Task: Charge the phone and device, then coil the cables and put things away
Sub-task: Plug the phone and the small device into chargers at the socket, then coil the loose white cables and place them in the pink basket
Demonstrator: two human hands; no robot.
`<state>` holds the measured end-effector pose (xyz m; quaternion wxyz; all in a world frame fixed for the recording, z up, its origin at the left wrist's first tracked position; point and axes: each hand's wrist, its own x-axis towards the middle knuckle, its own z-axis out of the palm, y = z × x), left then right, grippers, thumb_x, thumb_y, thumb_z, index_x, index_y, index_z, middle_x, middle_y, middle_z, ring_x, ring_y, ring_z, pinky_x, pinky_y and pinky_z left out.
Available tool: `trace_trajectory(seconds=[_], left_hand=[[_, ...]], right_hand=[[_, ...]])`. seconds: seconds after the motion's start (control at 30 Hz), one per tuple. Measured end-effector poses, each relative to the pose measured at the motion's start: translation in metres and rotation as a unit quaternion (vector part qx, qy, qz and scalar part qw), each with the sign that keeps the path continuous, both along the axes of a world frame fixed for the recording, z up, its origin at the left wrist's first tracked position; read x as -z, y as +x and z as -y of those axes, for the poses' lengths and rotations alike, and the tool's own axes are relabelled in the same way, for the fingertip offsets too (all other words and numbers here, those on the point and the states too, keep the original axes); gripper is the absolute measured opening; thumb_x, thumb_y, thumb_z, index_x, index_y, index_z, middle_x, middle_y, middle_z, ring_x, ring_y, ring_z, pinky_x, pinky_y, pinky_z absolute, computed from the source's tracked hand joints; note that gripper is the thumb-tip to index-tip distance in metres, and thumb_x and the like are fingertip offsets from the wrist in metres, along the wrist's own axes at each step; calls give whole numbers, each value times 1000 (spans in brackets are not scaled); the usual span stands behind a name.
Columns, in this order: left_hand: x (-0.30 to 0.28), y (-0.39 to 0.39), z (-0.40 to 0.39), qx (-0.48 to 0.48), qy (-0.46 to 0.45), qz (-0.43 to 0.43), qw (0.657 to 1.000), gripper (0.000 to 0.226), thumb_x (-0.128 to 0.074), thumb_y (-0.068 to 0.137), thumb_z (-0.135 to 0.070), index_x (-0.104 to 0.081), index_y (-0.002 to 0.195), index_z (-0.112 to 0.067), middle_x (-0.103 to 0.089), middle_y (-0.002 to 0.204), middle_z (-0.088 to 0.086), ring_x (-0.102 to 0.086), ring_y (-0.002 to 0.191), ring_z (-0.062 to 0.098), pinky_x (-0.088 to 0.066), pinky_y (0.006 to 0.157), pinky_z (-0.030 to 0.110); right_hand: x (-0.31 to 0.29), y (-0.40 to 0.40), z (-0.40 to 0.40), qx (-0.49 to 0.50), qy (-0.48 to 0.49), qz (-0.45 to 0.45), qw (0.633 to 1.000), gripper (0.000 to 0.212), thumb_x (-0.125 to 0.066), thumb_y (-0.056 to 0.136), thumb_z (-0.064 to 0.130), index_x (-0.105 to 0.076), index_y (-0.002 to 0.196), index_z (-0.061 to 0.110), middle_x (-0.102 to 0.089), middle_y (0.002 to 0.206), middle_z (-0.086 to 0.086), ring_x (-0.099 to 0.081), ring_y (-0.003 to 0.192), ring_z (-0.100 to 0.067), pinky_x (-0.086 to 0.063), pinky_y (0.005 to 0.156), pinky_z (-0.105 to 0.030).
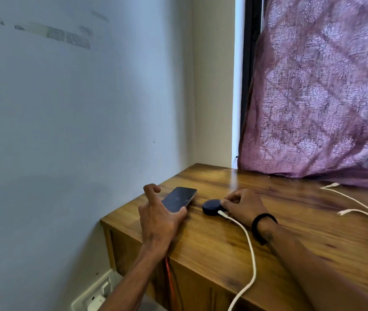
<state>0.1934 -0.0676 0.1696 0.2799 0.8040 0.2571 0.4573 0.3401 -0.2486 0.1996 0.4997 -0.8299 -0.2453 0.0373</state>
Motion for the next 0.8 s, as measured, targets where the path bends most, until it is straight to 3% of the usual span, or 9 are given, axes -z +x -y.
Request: trace_trajectory(seconds=[0.13, 0.27, 0.5, 0.57, 0.7, 0.8], left_hand=[[-1, -1, -1, -5, 6, -10, 1000, 88, -92, 62, -47, -23, 115, -31, -63, 96, 7, -65, 87, 27, -57, 66, 34], [-2, -2, 2, 2, 14, -23, 1000, 86, -92, 64, -44, -24, 115, -27, -62, 85, 6, -64, 74, 22, -47, 60, 25], [-3, -4, 1, 2, -1, -51, 999, 88, -93, 63, -42, -23, 114, -28, -62, 91, 9, -65, 82, 30, -57, 70, 38], [-4, -4, 1, -1, 5, -63, 998, 88, -94, 63, -42, -24, 115, -27, -60, 92, 9, -65, 82, 31, -59, 74, 45], [-6, -5, 2, -7, 24, -104, 994, 85, -93, 66, -41, -32, 120, -16, -58, 89, 10, -52, 65, 19, -44, 60, 35], [-8, -4, -1, -30, 2, -143, 989, 85, -91, 64, -51, -34, 118, -19, -61, 98, 15, -60, 80, 35, -48, 68, 41]], right_hand=[[2, -8, -7, -24, 21, -46, 998, 12, -78, 93, 20, -75, 104, 16, -78, 94, 1, -74, 65, 1, -54, 58, -12], [2, -12, -7, -22, 54, -68, 996, 13, -79, 92, 16, -74, 103, 16, -79, 98, -5, -78, 73, -8, -59, 64, -16], [8, -17, 7, 12, 59, -36, 998, 16, -76, 95, 23, -73, 108, 16, -80, 89, -2, -77, 69, -6, -61, 67, -19], [9, -17, 18, 26, 45, -10, 999, 14, -75, 95, 24, -74, 107, 16, -79, 90, -2, -76, 68, -6, -59, 66, -18], [9, -21, 54, 44, 3, 63, 997, 12, -73, 95, 26, -76, 105, 20, -77, 91, 4, -75, 81, -11, -61, 84, -28], [7, -26, 90, 69, -52, 141, 986, 14, -69, 96, 25, -78, 102, 16, -70, 81, 6, -68, 80, -12, -53, 76, -23]])
